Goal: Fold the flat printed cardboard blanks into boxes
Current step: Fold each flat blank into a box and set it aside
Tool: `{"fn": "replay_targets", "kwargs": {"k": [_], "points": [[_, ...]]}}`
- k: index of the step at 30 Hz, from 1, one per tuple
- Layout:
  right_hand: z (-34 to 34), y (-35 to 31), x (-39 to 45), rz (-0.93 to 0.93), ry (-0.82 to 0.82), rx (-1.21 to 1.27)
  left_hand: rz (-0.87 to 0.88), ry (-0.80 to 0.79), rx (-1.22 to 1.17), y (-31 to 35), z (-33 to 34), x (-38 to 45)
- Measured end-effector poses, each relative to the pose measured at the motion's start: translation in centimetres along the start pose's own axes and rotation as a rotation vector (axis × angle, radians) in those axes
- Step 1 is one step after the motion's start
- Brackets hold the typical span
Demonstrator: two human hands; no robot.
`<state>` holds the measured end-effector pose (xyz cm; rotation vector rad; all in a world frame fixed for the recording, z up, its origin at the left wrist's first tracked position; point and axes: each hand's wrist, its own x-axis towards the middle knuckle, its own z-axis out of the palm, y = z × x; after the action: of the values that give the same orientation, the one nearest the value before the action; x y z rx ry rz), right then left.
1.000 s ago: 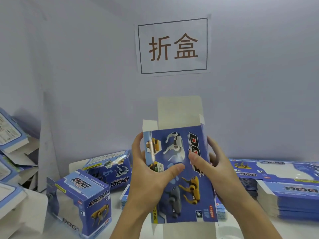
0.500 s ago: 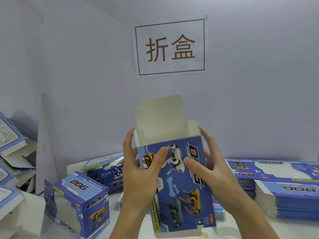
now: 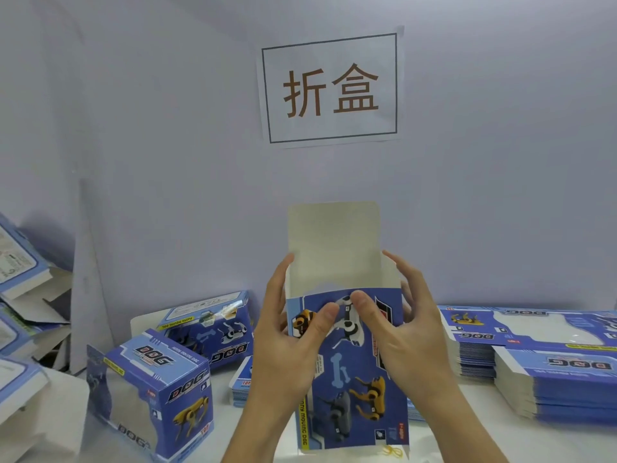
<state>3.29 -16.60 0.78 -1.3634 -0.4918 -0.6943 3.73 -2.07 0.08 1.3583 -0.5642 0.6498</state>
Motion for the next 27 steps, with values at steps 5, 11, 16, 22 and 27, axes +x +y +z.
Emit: {"fn": "replay_targets", "kwargs": {"k": [5, 11, 16, 22, 27], "points": [[0.4, 0.1, -0.1, 0.019, -0.016, 0.024, 0.005, 0.036, 0.06, 0.1, -0.2, 0.0], [-0.1, -0.7, 0.0, 0.042, -0.075, -0.055, -0.089, -0.031, 0.055, 0.9, 0.1, -0.2], [0.2, -1.8, 0.2, 0.039, -0.054, -0.123, -0.13, 0.112, 0.017, 1.9, 0.7, 0.0], [0.4, -2.1, 0.4, 0.119, -0.009, 0.007, -0.086, 0.132, -0.001, 2.3, 0.6, -0.1], [0.4, -2.0, 0.6, 0.151, -0.037, -0.022, -0.101, 0.115, -0.037, 2.3, 0.5, 0.1]]}}
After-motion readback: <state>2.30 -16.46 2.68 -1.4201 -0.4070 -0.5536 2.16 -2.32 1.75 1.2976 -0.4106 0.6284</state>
